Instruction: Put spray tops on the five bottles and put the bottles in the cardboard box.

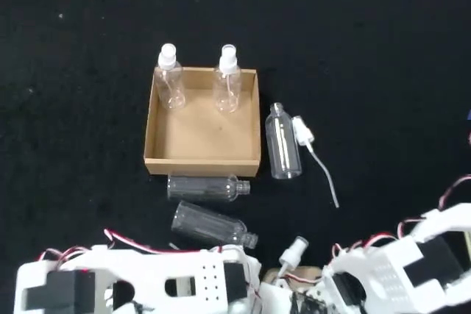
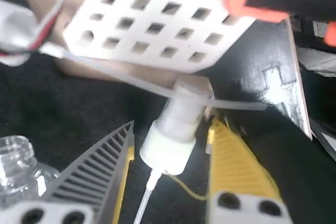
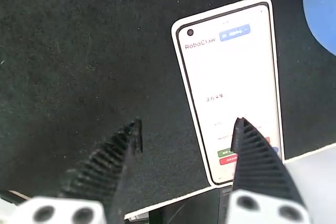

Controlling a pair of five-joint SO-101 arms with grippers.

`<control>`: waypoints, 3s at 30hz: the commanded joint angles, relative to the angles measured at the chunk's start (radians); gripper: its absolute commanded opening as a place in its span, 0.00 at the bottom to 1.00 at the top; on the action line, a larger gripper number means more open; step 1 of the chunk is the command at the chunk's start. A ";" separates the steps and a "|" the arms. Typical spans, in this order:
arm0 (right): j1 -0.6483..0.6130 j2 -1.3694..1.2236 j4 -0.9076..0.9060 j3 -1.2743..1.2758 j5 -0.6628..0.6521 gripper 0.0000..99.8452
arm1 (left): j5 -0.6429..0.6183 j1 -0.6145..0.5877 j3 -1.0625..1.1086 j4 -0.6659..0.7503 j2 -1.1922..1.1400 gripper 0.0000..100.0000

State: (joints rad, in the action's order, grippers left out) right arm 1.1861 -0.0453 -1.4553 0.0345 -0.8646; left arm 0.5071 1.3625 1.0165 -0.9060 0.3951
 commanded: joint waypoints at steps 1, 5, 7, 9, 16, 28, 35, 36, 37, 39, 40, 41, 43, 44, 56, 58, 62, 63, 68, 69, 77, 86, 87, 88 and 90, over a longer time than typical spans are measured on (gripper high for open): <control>0.020 0.013 0.028 -0.053 -0.006 0.26 | 0.006 0.005 -0.021 -0.002 0.011 0.17; 0.020 0.013 0.026 -0.054 -0.006 0.26 | 0.006 0.005 -0.010 -0.011 0.011 0.16; 0.020 0.013 0.025 -0.056 -0.006 0.26 | 0.006 0.005 -0.024 -0.043 0.011 0.16; 0.020 0.013 0.025 -0.056 -0.006 0.26 | 0.008 0.005 -0.044 -0.068 0.012 0.16; 0.020 0.013 0.025 -0.056 -0.006 0.26 | 0.008 -0.027 -0.079 -0.130 0.012 0.15; -0.011 0.021 -0.006 -0.061 0.002 0.26 | 0.006 -0.369 -0.131 -0.385 0.330 0.15; -0.123 0.021 -0.166 -0.133 0.002 0.26 | -0.025 -0.628 -0.093 -0.493 0.605 0.16; -0.140 0.021 -0.187 -0.143 0.003 0.26 | -0.055 -0.670 -0.093 -0.491 0.629 0.16; -0.157 0.021 -0.206 -0.151 0.006 0.26 | -0.080 -0.707 -0.096 -0.491 0.647 0.16; -0.181 0.021 -0.219 -0.159 0.048 0.26 | -0.103 -0.754 -0.093 -0.491 0.660 0.16; -0.190 0.021 -0.219 -0.160 0.061 0.26 | -0.103 -0.757 -0.081 -0.493 0.658 0.16; -0.198 0.021 -0.219 -0.160 0.071 0.26 | -0.101 -0.753 -0.061 -0.491 0.652 0.16; -0.201 0.021 -0.222 -0.156 0.072 0.26 | -0.094 -0.713 -0.024 -0.491 0.640 0.16; -0.198 0.021 -0.224 -0.154 0.071 0.26 | -0.078 -0.677 -0.008 -0.497 0.634 0.16; -0.173 0.013 -0.219 -0.154 0.032 0.26 | 0.018 -0.305 0.206 -0.336 0.548 0.34; -0.175 0.013 -0.219 -0.154 0.035 0.26 | 0.002 -0.303 0.234 -0.288 0.548 0.34; -0.175 0.013 -0.219 -0.159 0.041 0.26 | -0.026 -0.297 0.257 -0.258 0.548 0.31; -0.175 0.013 -0.219 -0.159 0.041 0.26 | -0.032 -0.297 0.262 -0.244 0.548 0.30; -0.175 0.013 -0.219 -0.159 0.043 0.26 | -0.043 -0.274 0.317 -0.184 0.548 0.21; -0.175 0.013 -0.219 -0.160 0.043 0.26 | -0.044 -0.252 0.318 -0.190 0.548 0.20; -0.175 0.013 -0.219 -0.160 0.043 0.26 | -0.120 -0.151 0.315 -0.190 0.557 0.18; -0.175 0.013 -0.219 -0.160 0.043 0.26 | -0.115 -0.151 0.309 -0.195 0.549 0.08; -0.175 0.015 -0.219 -0.160 0.043 0.26 | -0.115 -0.151 0.311 -0.195 0.554 0.07; -0.175 0.015 -0.219 -0.160 0.043 0.26 | -0.115 -0.151 0.308 -0.196 0.559 0.07; -0.175 0.019 -0.219 -0.160 0.043 0.26 | -0.114 -0.150 0.305 -0.199 0.559 0.05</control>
State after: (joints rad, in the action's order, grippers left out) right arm 1.0065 -0.0453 -1.6686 -0.0667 -0.8232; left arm 0.3890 1.1999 1.3433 -1.1086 0.9444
